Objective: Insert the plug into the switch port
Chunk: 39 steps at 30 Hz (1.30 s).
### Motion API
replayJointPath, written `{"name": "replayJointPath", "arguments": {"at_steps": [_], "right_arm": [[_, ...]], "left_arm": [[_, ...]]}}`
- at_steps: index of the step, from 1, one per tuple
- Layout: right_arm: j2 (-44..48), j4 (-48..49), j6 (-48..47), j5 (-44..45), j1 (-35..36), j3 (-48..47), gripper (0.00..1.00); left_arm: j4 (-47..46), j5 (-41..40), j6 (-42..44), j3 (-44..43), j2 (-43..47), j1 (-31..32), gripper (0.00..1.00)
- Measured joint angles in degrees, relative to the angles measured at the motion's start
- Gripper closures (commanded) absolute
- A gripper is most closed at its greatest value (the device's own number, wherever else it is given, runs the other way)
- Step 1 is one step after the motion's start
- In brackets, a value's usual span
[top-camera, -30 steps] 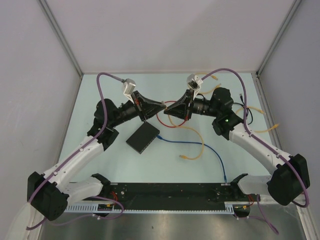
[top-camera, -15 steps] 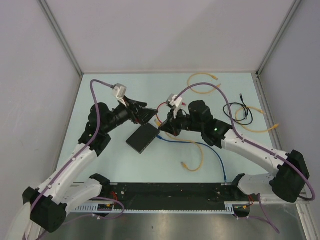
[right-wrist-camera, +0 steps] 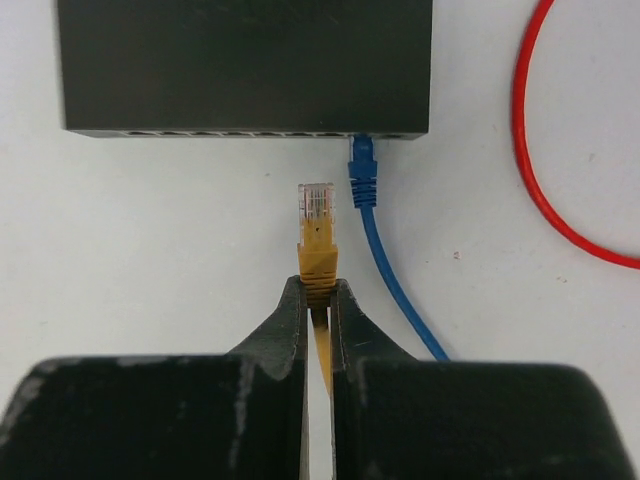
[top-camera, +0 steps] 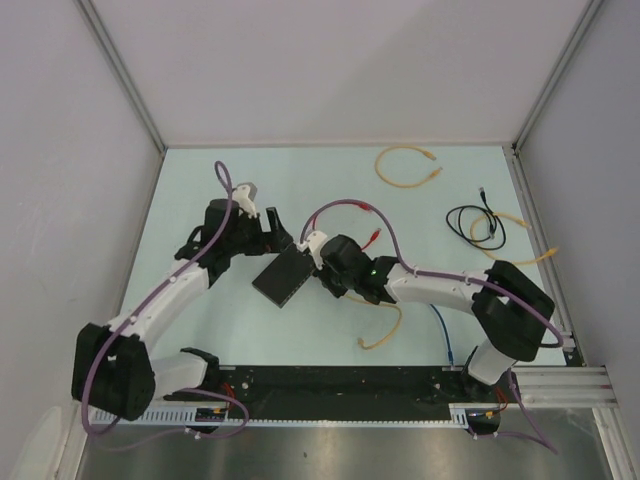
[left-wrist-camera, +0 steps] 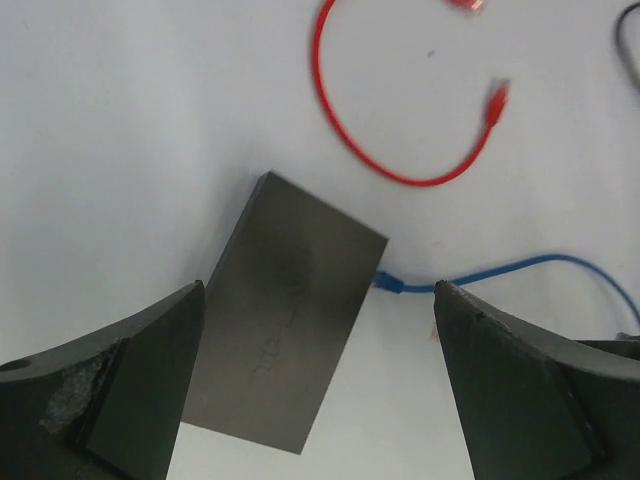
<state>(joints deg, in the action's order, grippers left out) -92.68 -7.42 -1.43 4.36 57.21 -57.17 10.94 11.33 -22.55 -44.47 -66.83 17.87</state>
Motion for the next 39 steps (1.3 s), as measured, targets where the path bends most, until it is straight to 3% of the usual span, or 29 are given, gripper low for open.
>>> {"name": "replayJointPath", "arguments": {"at_steps": [11, 19, 23, 30, 39], "right_arm": [[-10.6, -1.6, -0.1, 2.7, 0.8, -4.8, 1.0], [-14.8, -2.9, 1.5, 4.3, 1.9, -9.2, 1.0], [-14.6, -4.6, 2.3, 4.9, 1.9, -9.3, 1.0], [-8.9, -5.4, 3.7, 4.6, 1.6, -9.3, 1.0], [0.7, -0.6, 5.4, 2.0, 0.3, -7.3, 1.0]], "left_arm": [[5.1, -2.4, 4.6, -7.7, -18.1, -0.4, 0.05], [7.5, -2.4, 5.5, -8.1, -24.0, -0.4, 0.08], [8.1, -3.3, 5.0, -7.5, -21.6, -0.4, 0.08], [5.4, -2.7, 0.2, -4.2, -6.4, -0.4, 0.1], [-4.0, 8.4, -10.1, 6.1, 0.6, -0.4, 0.23]]}}
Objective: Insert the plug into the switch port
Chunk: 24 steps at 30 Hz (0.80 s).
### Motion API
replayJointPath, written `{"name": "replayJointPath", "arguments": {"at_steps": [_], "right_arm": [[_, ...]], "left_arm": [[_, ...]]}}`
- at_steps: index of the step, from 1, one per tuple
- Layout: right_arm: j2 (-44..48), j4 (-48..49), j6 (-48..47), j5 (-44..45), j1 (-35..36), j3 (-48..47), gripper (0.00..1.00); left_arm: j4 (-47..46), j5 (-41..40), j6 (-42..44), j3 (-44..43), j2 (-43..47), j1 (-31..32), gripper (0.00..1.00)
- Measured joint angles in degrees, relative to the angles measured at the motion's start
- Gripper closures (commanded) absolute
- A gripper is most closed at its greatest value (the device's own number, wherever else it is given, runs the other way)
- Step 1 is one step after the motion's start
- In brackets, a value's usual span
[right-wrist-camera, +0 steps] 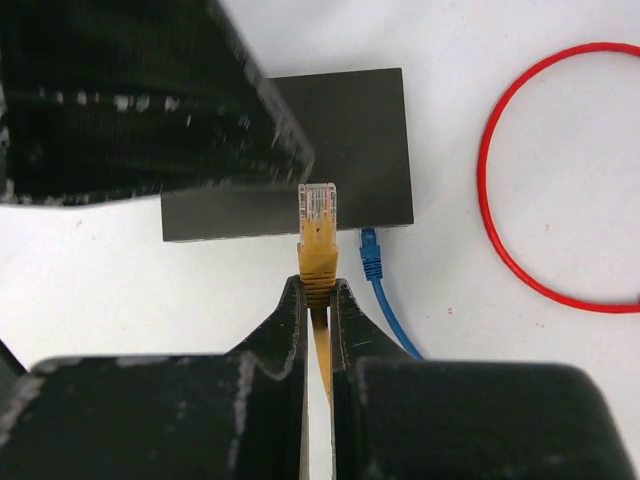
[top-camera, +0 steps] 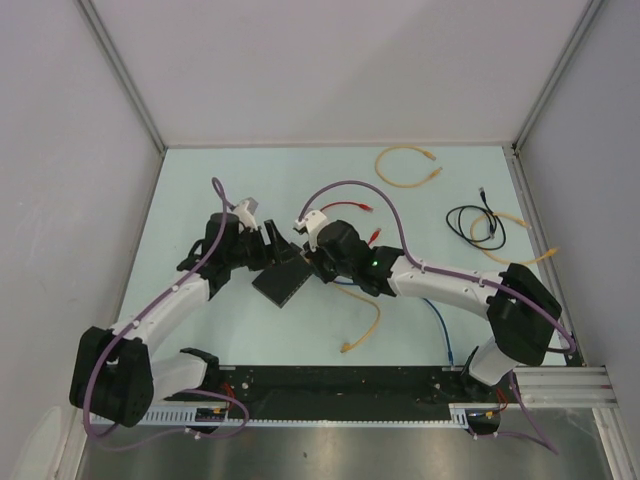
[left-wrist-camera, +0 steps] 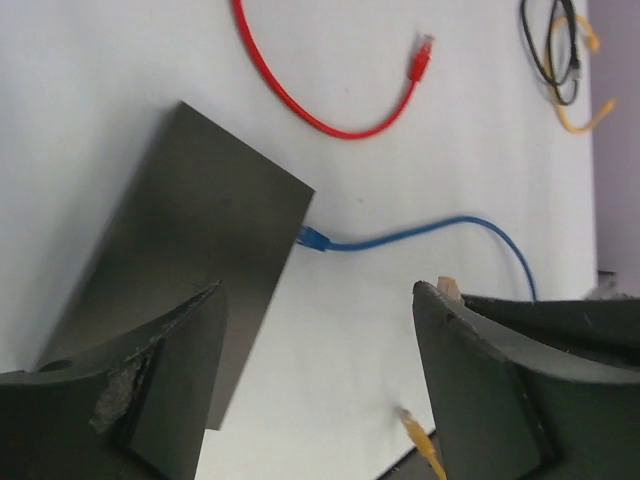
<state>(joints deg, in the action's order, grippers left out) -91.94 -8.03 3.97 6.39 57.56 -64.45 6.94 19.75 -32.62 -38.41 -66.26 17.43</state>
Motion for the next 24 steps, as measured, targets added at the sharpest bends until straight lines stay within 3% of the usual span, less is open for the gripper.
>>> {"name": "replayJointPath", "arguments": {"at_steps": [13, 20, 24], "right_arm": [[0.8, 1.7, 1.4, -1.7, -0.8, 2.2, 1.0], [1.5, 2.7, 1.8, -2.3, -0.8, 3.1, 1.0], [2.0, 3.3, 1.9, -2.4, -0.7, 3.3, 1.0]], "left_arm": [[-14.0, 9.7, -11.5, 7.9, 2.3, 0.0, 0.32], [-17.9, 10.4, -14.1, 8.7, 2.8, 0.0, 0.49], [-20.2, 10.7, -15.5, 8.7, 2.2, 0.2, 0.53]]}}
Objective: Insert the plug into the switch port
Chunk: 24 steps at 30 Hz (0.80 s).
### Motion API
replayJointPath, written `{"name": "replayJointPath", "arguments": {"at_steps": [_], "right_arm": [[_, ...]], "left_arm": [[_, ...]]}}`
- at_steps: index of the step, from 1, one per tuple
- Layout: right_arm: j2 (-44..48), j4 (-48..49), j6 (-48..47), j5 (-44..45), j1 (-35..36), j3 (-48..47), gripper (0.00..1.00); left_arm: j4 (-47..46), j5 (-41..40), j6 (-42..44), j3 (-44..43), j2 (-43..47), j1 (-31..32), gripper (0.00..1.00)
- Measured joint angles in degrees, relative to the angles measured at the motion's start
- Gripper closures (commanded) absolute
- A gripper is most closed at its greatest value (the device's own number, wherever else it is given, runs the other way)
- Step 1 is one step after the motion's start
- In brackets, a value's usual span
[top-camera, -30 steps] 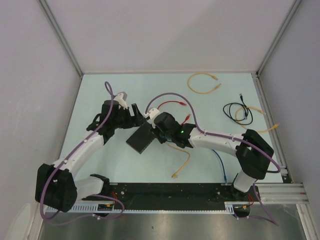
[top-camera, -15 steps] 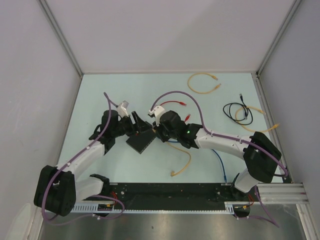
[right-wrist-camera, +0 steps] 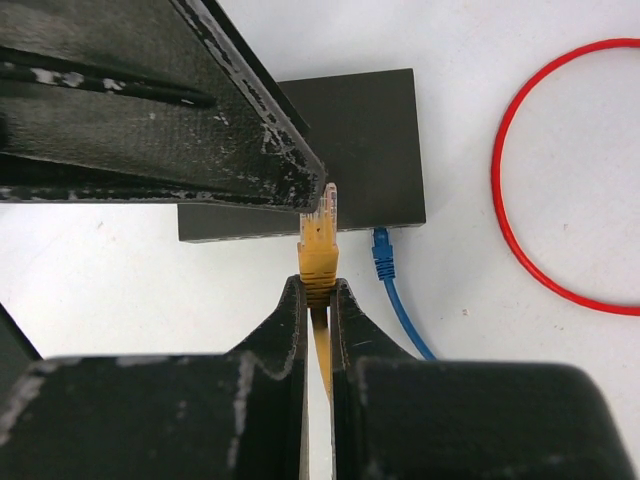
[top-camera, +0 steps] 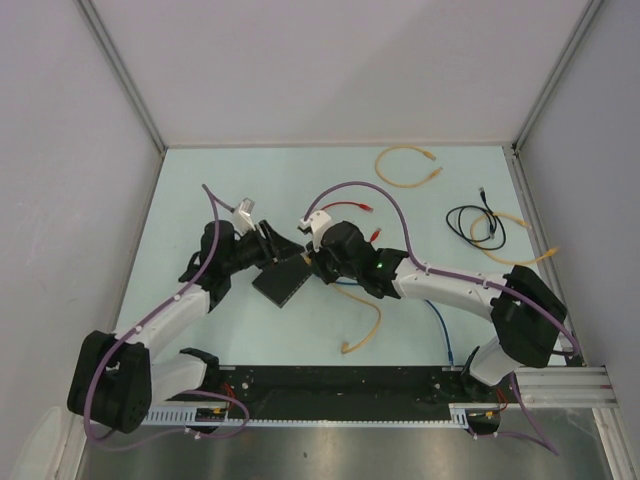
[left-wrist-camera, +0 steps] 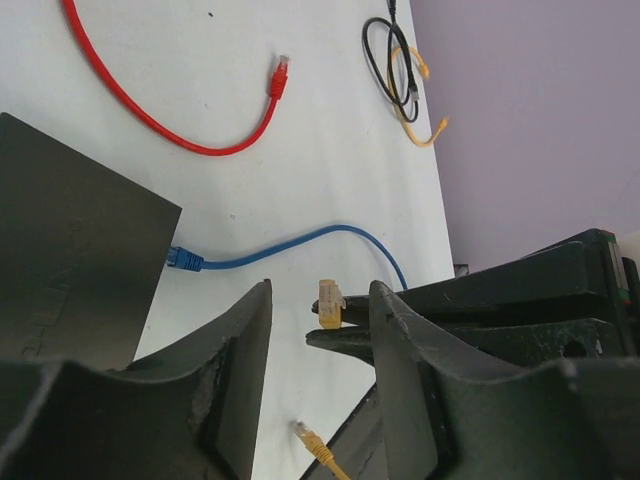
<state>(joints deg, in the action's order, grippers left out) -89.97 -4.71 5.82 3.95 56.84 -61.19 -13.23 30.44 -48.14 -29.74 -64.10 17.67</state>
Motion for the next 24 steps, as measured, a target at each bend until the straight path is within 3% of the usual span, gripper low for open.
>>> {"name": "replayJointPath", "arguments": {"at_steps": [6, 11, 14, 21, 24], "right_arm": [[0.2, 0.4, 0.2, -0.3, 0.1, 0.2, 1.0], [0.2, 0.7, 0.2, -0.3, 0.2, 0.4, 1.0], [0.3, 1.1, 0.3, -0.3, 0.2, 0.9, 0.98], [5.1, 7.0, 2.7, -3.2, -1.3, 7.2, 0.62], [8.3, 9.4, 3.4, -5.1, -2.5, 10.1, 0.57]], "left_arm": [[-0.9, 0.0, -0.9, 0.0, -1.6, 1.0, 0.65], [-1.7, 0.2, -1.5, 0.0, -2.4, 1.8, 0.98], [-2.3, 0.4, -1.9, 0.0, -2.4, 2.1, 1.0], [-4.7, 1.1, -5.5, 1.6, -2.0, 2.4, 1.0], [-5.7, 0.7, -7.8, 3.5, -1.9, 2.4, 1.0]]}}
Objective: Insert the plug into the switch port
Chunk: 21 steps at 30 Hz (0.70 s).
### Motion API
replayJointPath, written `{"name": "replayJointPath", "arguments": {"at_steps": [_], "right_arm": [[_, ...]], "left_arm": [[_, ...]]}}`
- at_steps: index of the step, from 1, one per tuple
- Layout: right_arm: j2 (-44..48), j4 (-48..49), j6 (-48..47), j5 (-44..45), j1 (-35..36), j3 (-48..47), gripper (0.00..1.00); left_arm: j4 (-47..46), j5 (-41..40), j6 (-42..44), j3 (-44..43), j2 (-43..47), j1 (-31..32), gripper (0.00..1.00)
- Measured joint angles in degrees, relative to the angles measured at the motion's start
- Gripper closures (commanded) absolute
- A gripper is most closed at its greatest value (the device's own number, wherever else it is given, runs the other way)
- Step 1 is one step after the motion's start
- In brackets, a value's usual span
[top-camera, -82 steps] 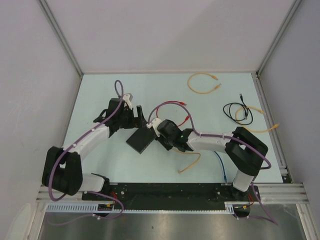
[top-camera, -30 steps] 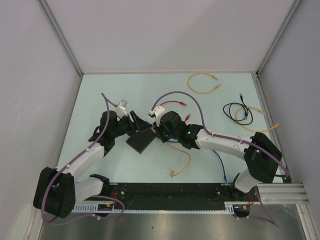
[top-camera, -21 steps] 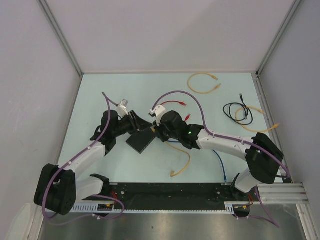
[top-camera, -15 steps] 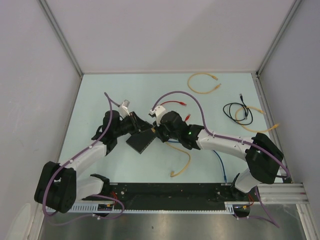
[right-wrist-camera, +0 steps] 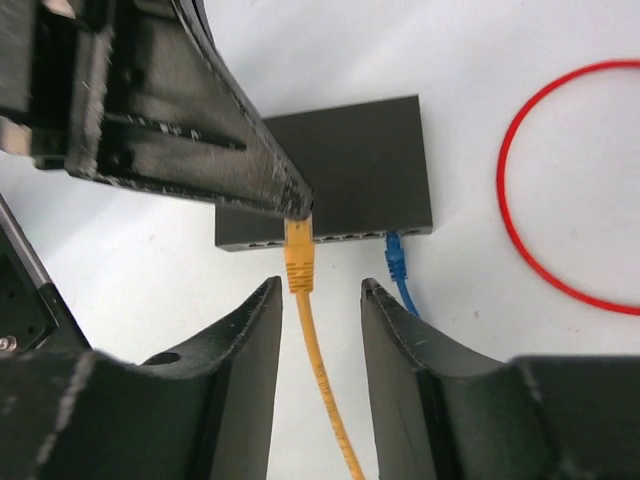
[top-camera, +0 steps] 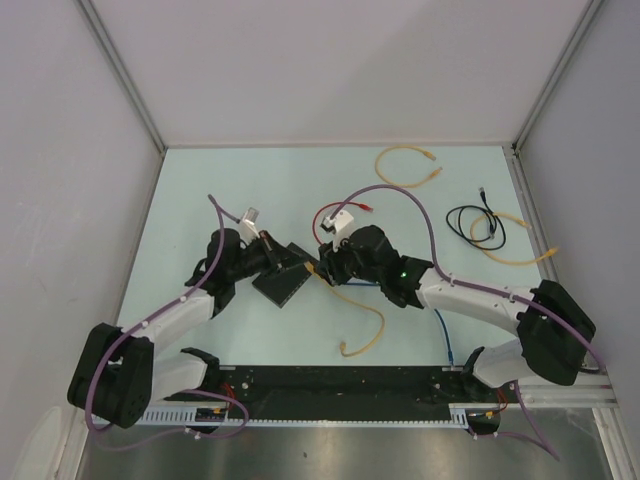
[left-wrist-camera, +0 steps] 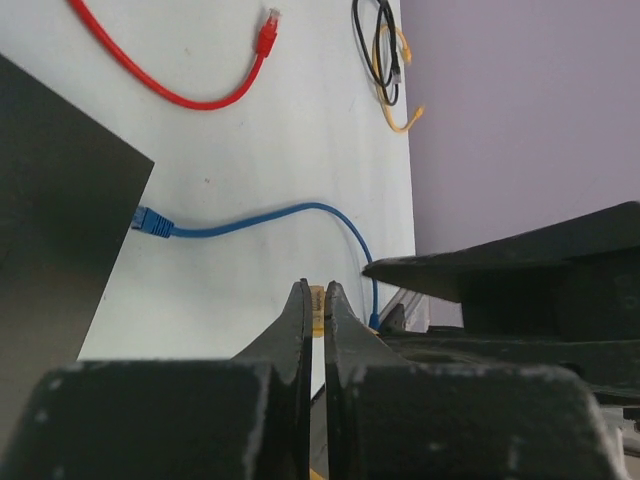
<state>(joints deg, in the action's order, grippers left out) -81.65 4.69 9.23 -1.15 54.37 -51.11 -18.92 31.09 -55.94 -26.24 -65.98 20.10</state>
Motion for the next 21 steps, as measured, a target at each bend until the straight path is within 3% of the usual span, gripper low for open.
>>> {"name": "replayJointPath", "arguments": {"at_steps": [11, 21], "right_arm": [[1.9, 4.8, -0.1, -2.4, -0.7, 1.5, 0.56], [0.5, 5.6, -0.5, -2.4, -0.6, 1.6, 0.63]], "left_arm": [[-3.0, -0.5, -8.8, 1.9, 0.6, 0.0, 1.0], [-3.9, -0.5, -11.7, 2.0, 1.2, 0.0, 1.0]]}}
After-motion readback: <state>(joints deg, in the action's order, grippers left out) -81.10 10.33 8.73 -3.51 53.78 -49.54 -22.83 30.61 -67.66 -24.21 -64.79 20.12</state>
